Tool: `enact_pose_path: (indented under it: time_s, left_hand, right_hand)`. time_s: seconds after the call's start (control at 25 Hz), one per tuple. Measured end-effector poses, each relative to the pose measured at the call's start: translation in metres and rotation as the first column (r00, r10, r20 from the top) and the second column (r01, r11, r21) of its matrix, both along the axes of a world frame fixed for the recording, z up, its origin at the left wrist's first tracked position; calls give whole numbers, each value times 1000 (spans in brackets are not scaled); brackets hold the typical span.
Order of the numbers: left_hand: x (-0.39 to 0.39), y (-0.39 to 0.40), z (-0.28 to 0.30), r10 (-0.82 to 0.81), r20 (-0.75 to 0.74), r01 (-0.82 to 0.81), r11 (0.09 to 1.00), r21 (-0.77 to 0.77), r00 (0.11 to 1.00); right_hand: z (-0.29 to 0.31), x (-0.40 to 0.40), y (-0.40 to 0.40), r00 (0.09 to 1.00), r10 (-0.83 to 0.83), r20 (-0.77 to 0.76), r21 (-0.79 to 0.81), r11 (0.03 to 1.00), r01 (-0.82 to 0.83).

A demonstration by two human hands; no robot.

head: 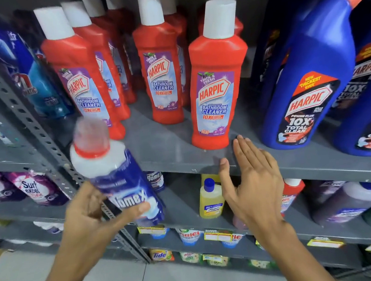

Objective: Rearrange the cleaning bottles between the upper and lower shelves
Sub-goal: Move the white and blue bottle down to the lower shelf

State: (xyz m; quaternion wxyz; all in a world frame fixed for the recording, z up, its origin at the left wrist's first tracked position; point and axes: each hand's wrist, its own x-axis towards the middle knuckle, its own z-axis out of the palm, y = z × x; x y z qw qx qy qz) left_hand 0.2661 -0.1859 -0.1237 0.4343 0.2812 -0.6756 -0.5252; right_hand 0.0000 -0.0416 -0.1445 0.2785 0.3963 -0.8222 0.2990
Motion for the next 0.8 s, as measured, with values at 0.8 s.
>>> enact_pose_path:
  time_s: [0.8]
  left_hand:
    - [-56, -98, -197, -41, 473, -106, 954, 280, 880]
  right_hand:
    - [6, 7, -2, 996, -20, 90, 5, 1000, 20]
